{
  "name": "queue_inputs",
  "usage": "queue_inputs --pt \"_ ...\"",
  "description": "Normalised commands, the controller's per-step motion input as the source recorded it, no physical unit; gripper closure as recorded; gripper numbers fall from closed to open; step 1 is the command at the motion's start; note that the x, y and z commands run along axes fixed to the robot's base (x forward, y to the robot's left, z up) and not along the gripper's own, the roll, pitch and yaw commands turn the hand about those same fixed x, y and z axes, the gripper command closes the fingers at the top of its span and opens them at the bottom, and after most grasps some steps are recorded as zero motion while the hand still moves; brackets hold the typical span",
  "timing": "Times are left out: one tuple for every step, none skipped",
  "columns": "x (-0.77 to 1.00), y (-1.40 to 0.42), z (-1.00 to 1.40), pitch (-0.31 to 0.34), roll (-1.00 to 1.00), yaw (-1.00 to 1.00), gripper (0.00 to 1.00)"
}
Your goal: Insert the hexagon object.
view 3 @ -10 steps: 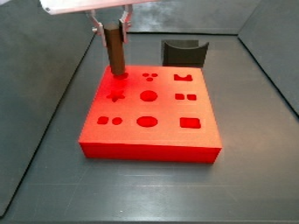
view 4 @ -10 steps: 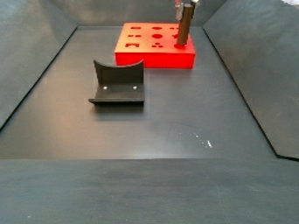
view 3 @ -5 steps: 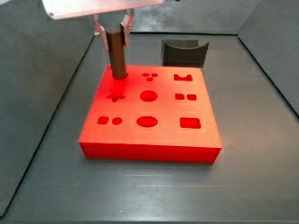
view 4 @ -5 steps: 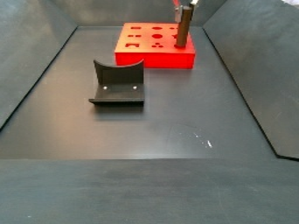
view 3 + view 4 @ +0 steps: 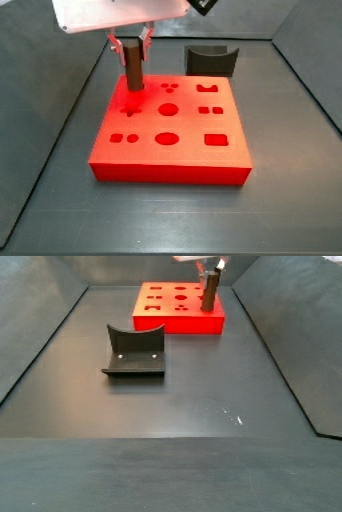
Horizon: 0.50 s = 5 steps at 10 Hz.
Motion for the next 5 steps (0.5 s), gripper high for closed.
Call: queue_inputs --pt "0.00 -0.09 0.00 0.000 0.13 0.00 1.00" --pt "-0.05 0.00 -0.17 0.000 0.00 0.00 1.00" --pt "-0.06 0.00 -0.65 0.000 0.05 -0.08 1.00" --pt "-0.04 0.00 -1.00 0.000 0.01 -0.05 1.00" --pt "0.00 0.00 -1.00 0.000 0.00 -0.04 1.00"
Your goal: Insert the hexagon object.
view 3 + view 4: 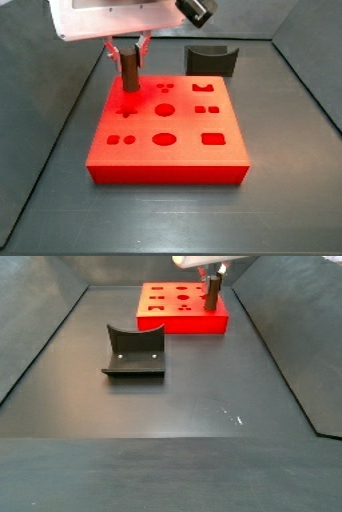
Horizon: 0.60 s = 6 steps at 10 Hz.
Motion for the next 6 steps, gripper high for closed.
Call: queue_inputs --pt "0.00 0.00 -1.00 0.000 0.01 -0.01 1.00" --pt "0.07 -0.01 -1.00 0.010 0.05 0.00 1.00" --pt "0.11 -0.18 -0.75 0.064 0.19 0.00 1.00" --pt "0.06 -0.23 -0.72 0.044 0.27 0.00 1.00" --pt "0.08 -0.19 -0.77 0.010 0.28 0.00 1.00" --pt "0.04 -0.15 -0.77 0.004 0.28 0.00 1.00"
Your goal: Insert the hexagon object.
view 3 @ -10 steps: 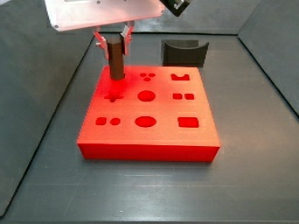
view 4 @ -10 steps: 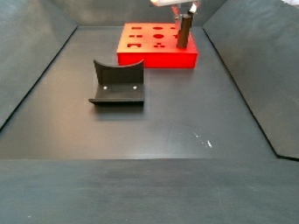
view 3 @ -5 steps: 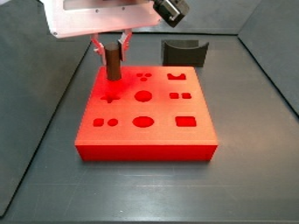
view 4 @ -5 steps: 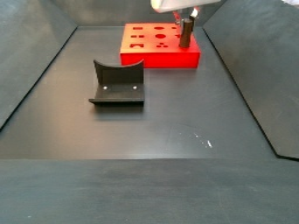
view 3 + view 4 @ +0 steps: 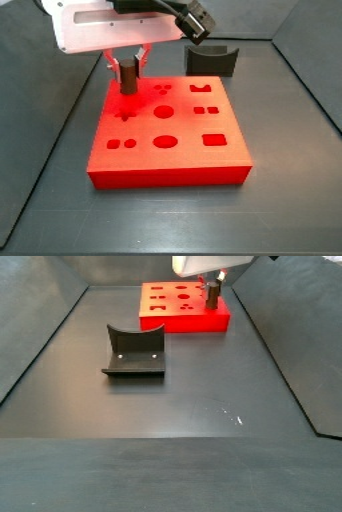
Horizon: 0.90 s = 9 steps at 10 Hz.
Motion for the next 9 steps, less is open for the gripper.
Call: queue_inputs --pt "0.00 0.00 -0.98 0.000 0.17 0.00 1.00" --pt "0.07 0.00 -1.00 0.000 0.05 0.00 1.00" --pt "0.07 0.03 -1.00 0.000 0.00 0.00 1.00" --pt "0.09 0.00 -1.00 -0.019 0.00 0.00 1.00" --pt "0.09 0.00 -1.00 -0.033 -0.03 0.00 1.00" --pt "0.09 0.00 -1.00 -0.044 -0.06 0.00 1.00" --pt "0.03 0.00 -1.00 0.000 0.00 0.00 1.00" --pt "0.14 0.00 -0.80 0.000 0.00 0.00 1.00" --pt "0.18 0.00 -0.90 -0.036 -0.12 -0.02 1.00"
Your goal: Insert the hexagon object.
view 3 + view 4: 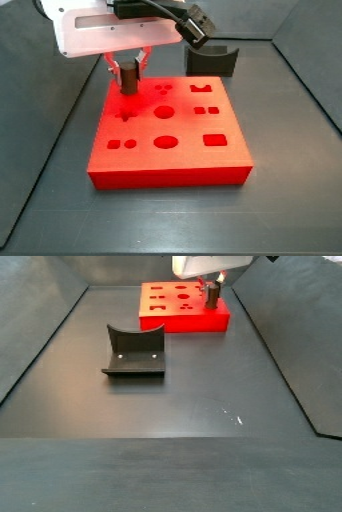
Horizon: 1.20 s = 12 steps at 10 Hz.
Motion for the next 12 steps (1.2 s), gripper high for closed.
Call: queue_inputs --pt "0.18 0.00 -0.91 -0.059 -0.12 -0.04 1.00" --pt "0.00 0.03 -0.73 -0.004 -0.08 0.00 1.00" --pt "0.00 -0.03 0.00 0.000 0.03 0.00 1.00" --pt "0.00 0.00 0.00 0.000 0.01 0.00 1.00" --pt "0.00 0.00 0.00 0.000 -0.01 0.00 1.00" --pt "0.06 0.00 -0.13 0.000 0.01 0.00 1.00" --pt "0.00 0.00 -0.67 -0.284 -0.06 -0.01 1.00" --pt "0.00 0.00 -0.68 -0.291 -0.07 -0.06 1.00" --pt "-0.01 0.00 -0.64 -0.291 -0.09 -0.07 1.00" --pt "0.00 0.00 0.00 0.000 -0.02 0.00 1.00" --pt "0.00 -0.02 0.00 0.000 0.02 0.00 1.00" --pt "-0.08 0.00 -0.56 -0.027 0.26 0.07 1.00"
